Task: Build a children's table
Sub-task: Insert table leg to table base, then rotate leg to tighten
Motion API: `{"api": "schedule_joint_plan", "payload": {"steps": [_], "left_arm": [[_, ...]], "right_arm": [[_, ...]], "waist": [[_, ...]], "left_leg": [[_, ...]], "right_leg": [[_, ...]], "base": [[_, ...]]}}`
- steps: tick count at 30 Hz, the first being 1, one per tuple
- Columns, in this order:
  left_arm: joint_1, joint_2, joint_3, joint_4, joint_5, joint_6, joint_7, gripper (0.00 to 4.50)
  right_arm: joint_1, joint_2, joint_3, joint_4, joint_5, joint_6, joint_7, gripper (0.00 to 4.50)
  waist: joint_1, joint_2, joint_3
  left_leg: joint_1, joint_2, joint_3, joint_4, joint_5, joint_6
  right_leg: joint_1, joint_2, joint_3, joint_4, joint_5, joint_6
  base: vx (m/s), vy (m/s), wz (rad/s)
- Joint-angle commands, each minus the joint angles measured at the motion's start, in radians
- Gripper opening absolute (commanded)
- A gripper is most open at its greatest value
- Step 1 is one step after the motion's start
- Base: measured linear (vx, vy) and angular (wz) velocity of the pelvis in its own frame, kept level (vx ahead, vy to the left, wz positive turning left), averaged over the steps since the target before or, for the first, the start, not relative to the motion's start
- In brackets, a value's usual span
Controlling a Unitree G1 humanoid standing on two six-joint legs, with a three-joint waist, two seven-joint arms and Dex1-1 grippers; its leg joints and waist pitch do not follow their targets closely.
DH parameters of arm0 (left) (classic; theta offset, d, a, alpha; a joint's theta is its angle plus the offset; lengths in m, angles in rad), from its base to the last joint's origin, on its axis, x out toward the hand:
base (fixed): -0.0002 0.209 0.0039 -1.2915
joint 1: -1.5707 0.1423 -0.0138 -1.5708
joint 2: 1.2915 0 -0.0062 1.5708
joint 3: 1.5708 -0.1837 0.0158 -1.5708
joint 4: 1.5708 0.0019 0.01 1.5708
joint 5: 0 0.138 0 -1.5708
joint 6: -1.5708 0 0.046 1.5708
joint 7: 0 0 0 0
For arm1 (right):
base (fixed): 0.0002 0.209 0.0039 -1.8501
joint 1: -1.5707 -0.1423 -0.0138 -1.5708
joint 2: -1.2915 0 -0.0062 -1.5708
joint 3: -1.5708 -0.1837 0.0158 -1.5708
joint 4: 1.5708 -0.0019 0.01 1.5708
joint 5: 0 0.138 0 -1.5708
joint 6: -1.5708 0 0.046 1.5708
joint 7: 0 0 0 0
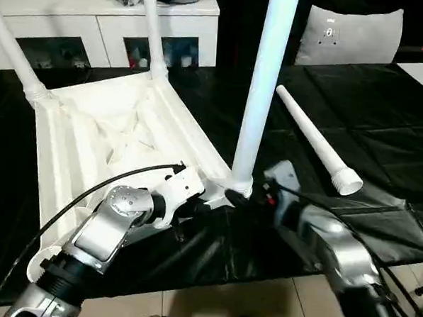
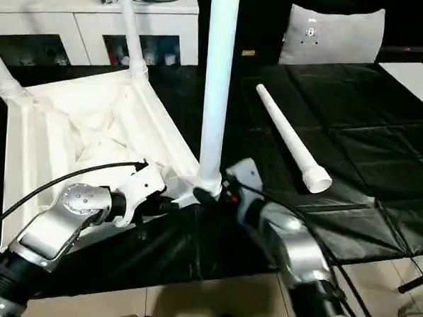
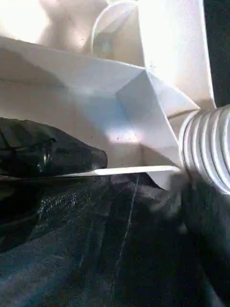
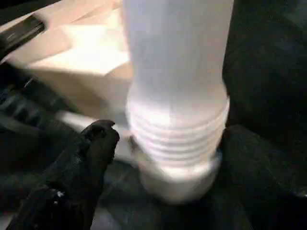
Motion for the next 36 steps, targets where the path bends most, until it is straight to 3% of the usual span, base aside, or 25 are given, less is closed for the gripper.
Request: {"api": "schedule_joint_plan", "payload": {"steps": [1, 2, 6, 9, 12, 15, 18, 20, 22, 25, 27, 29, 31, 36], "left_arm": [[-0.028, 0.029, -0.01, 0.02, 0.023, -0.062, -0.026, 0.0], [-0.033, 0.041, -0.026, 0.037, 0.03, -0.089, -0.05, 0.0], [-0.052, 0.067, -0.061, 0.088, 0.038, -0.167, -0.122, 0.0], [-0.068, 0.086, -0.088, 0.126, 0.056, -0.234, -0.168, 0.0], [-0.082, 0.099, -0.117, 0.16, 0.065, -0.302, -0.218, 0.0], [-0.092, 0.107, -0.138, 0.165, 0.064, -0.345, -0.272, 0.0], [-0.1, 0.108, -0.148, 0.168, 0.062, -0.365, -0.301, 0.0], [-0.11, 0.105, -0.156, 0.176, 0.055, -0.385, -0.322, 0.0], [-0.114, 0.101, -0.16, 0.175, 0.051, -0.39, -0.329, 0.0], [-0.116, 0.096, -0.16, 0.175, 0.049, -0.391, -0.335, 0.0], [-0.118, 0.091, -0.159, 0.179, 0.049, -0.395, -0.339, 0.0], [-0.117, 0.09, -0.158, 0.183, 0.05, -0.402, -0.342, 0.0], [-0.116, 0.089, -0.156, 0.188, 0.049, -0.408, -0.347, 0.0], [-0.115, 0.089, -0.155, 0.19, 0.045, -0.409, -0.353, 0.0]], "right_arm": [[0.004, -0.017, -0.001, -0.02, 0.016, -0.012, 0.042, 4.2], [0.007, -0.036, -0.008, -0.026, 0.022, -0.022, 0.063, 4.25], [-0.011, -0.091, -0.05, -0.032, 0.049, -0.052, 0.126, 4.45], [-0.038, -0.125, -0.059, -0.032, 0.071, -0.06, 0.197, 4.45], [-0.061, -0.168, -0.024, -0.035, 0.072, -0.053, 0.286, 4.45], [-0.091, -0.205, 0.041, -0.012, 0.015, -0.09, 0.35, 4.45], [-0.11, -0.207, 0.069, 0.012, -0.005, -0.112, 0.391, 4.45], [-0.132, -0.193, 0.091, 0.046, -0.011, -0.128, 0.425, 4.45], [-0.15, -0.176, 0.097, 0.073, -0.013, -0.129, 0.427, 4.45], [-0.164, -0.165, 0.098, 0.094, -0.006, -0.129, 0.432, 4.19], [-0.17, -0.163, 0.103, 0.105, 0.0, -0.129, 0.45, 4.09], [-0.173, -0.162, 0.11, 0.108, 0.003, -0.123, 0.471, 4.02], [-0.177, -0.163, 0.112, 0.117, 0.005, -0.123, 0.49, 3.75], [-0.173, -0.167, 0.111, 0.127, 0.009, -0.123, 0.511, 3.34]], "waist": [[0.002, 0.004, -0.056], [0.004, 0.004, -0.056], [0.015, 0.01, -0.061], [0.021, 0.007, -0.063], [0.037, 0.006, -0.068], [0.051, 0.0, -0.073], [0.064, -0.004, -0.081], [0.074, -0.003, -0.083], [0.079, -0.009, -0.087], [0.09, -0.008, -0.094], [0.097, -0.009, -0.101], [0.099, -0.011, -0.103], [0.101, -0.01, -0.102], [0.099, -0.011, -0.093]], "left_leg": [[0.03, 0.055, -0.031, -0.072, -0.607, 0.01], [0.027, 0.056, -0.033, -0.074, -0.598, 0.013], [0.036, 0.06, -0.029, -0.071, -0.589, 0.012], [0.039, 0.059, -0.023, -0.068, -0.574, 0.015], [0.03, 0.06, -0.017, -0.064, -0.508, 0.028], [0.028, 0.061, -0.011, -0.06, -0.465, 0.03], [0.02, 0.061, -0.004, -0.055, -0.399, 0.044], [0.024, 0.067, 0.002, -0.052, -0.387, 0.045], [0.02, 0.066, 0.005, -0.05, -0.36, 0.044], [0.019, 0.066, 0.011, -0.043, -0.317, 0.051], [0.01, 0.067, 0.012, -0.039, -0.254, 0.068], [0.001, 0.066, 0.01, -0.036, -0.228, 0.078], [-0.003, 0.066, 0.009, -0.036, -0.22, 0.081], [-0.001, 0.066, 0.005, -0.041, -0.287, 0.053]], "right_leg": [[0.023, -0.085, 0.039, -0.091, -0.531, -0.07], [0.026, -0.086, 0.038, -0.088, -0.523, -0.074], [0.024, -0.085, 0.044, -0.082, -0.473, -0.103], [0.023, -0.084, 0.046, -0.08, -0.453, -0.12], [0.028, -0.088, 0.055, -0.068, -0.423, -0.141], [0.026, -0.088, 0.06, -0.056, -0.397, -0.165], [0.03, -0.091, 0.063, -0.045, -0.366, -0.176], [0.02, -0.088, 0.07, -0.039, -0.349, -0.194], [0.022, -0.085, 0.076, -0.028, -0.31, -0.206], [0.019, -0.084, 0.085, -0.017, -0.267, -0.226], [0.024, -0.081, 0.084, -0.004, -0.188, -0.24], [0.03, -0.083, 0.084, 0.002, -0.167, -0.244], [0.031, -0.083, 0.082, 0.002, -0.18, -0.24], [0.028, -0.085, 0.081, -0.012, -0.325, -0.201]], "base": [[0.0, 0.0, 0.0], [0.0, 0.0, 0.0], [0.0, 0.0, 0.0], [0.0, 0.0, 0.0], [0.0, 0.0, 0.0], [0.0, 0.0, 0.0], [0.0, 0.0, 0.0], [0.0, 0.0, 0.0], [0.0, 0.0, 0.0], [0.018, -0.009, 0.04], [0.053, -0.022, 0.11], [0.0, 0.0, 0.0], [0.0, 0.0, 0.0], [0.0, 0.0, 0.0]]}}
